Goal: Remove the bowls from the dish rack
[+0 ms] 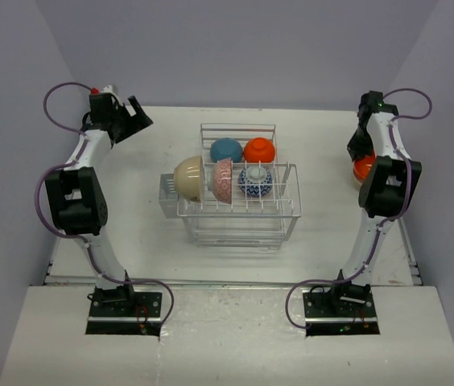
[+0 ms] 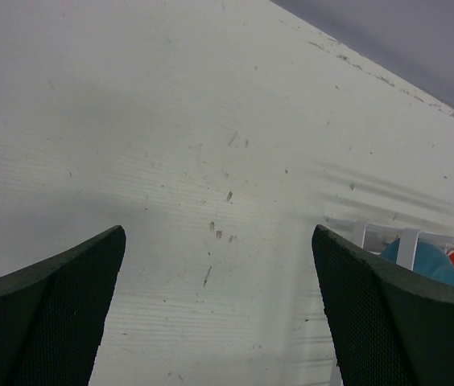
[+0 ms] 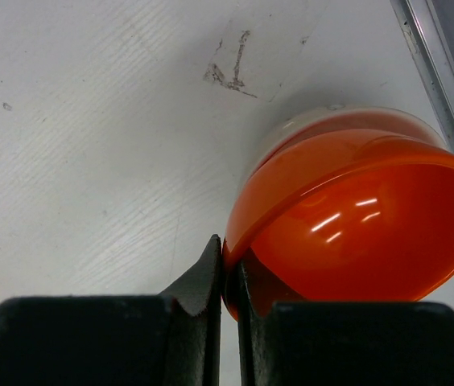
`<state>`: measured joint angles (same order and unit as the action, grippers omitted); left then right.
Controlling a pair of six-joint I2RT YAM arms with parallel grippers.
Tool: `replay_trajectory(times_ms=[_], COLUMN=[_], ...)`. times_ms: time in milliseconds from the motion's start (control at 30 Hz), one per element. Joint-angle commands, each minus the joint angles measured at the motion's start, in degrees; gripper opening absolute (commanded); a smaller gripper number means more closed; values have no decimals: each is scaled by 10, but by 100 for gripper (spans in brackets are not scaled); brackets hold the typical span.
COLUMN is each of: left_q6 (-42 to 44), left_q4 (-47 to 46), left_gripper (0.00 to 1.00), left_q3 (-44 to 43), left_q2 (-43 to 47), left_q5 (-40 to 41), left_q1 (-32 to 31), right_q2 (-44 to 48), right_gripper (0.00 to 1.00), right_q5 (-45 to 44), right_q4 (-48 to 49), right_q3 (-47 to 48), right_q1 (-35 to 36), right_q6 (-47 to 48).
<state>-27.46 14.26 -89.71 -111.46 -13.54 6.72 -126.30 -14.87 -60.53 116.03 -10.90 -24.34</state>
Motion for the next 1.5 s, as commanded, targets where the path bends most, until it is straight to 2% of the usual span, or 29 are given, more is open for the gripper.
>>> replay_trajectory(times_ms=[0,333,600,633,667,900,933,1133,1200,1233,1267,1400,1433,1467], left_q6=[0,5,8,8,9,9,8,19,22,22,23,29,30,32], left_q4=[-13,2,8,9,9,13,13,18,19,20,23,36,38,39], left_gripper=[97,97,97,97,97,97,97,97,97,97,97,97,97,97], left_q3=[-27,-48,-46,-46,-44,-34,-28,-12,1,5,9,22,24,29], left_q2=[8,6,14,15,19,34,37,62,75,79,88,108,119,124], left_q5=[-1,-1,-3,-2,-2,-4,-4,6,14,17,18,28,29,29], left_q1=[2,2,2,2,2,2,0,-3,-5,-5,-6,-6,-6,-6], right_q2=[10,13,18,20,23,47,54,155,199,216,231,301,315,327], right_gripper=[0,0,19,23,33,38,42,48,52,52,59,66,66,66], right_q5=[-5,1,5,5,3,2,1,-45,-48,-32,-7,225,340,372], right_q4=[12,20,23,25,25,24,22,-19,-35,-36,-35,-5,7,14], right_q3=[-4,-26,-31,-37,-39,-54,-59,-34,-15,0,9,38,17,7], right_q1=[-3,-4,-7,-8,-7,-6,-5,14,42,53,74,118,126,133], right_q6=[3,-5,-6,-5,-4,-9,-11,-16,-14,-14,-8,-7,-15,-34])
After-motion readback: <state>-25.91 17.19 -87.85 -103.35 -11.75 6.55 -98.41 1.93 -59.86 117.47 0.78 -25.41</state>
